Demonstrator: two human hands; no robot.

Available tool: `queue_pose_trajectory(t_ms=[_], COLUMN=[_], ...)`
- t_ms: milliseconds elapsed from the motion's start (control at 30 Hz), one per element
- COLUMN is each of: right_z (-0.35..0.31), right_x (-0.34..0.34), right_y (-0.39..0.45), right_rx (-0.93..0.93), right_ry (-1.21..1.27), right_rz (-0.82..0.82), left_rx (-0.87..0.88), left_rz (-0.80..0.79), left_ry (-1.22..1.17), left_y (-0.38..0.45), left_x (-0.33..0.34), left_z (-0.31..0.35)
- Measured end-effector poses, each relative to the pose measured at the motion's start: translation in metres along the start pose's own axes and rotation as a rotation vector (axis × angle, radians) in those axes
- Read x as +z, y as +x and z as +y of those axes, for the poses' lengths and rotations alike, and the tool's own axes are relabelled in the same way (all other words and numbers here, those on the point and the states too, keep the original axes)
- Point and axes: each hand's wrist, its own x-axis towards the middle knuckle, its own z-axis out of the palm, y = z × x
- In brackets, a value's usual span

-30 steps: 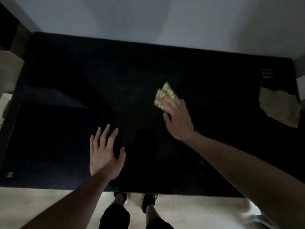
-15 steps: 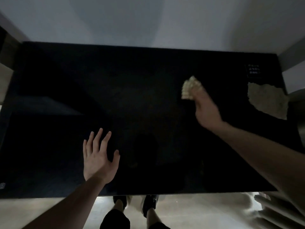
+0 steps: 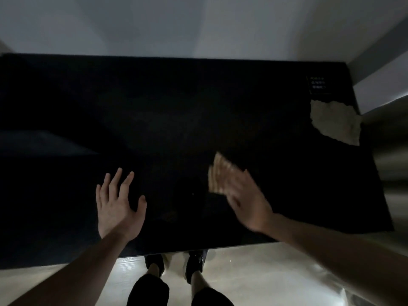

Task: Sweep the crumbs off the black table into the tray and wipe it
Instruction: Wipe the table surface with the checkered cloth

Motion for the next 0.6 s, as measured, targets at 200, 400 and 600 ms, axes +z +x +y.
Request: queue_pose_trajectory(t_ms=[200,400,600], right_z=[0.021,0.158,0.219], right_x=[-0.001,-0.059,-0.057], right_y=[-0.037,0.063,0.104], right_rx=[-0.142,0.378,0.657], right_ry=[0.172,0.042,-0.056], right_rz=[-0.137,0.224,0.245], left_rx=[-0.002,0.004,0.013], left_rz=[0.003,0.012,0.032], left_ry=[-0.016,-0.013,-0.002], left_y=[-0.002,-0.002,0.000], left_x=[-0.003,0.001,0.004], left_z=[0.002,0.000,-0.001])
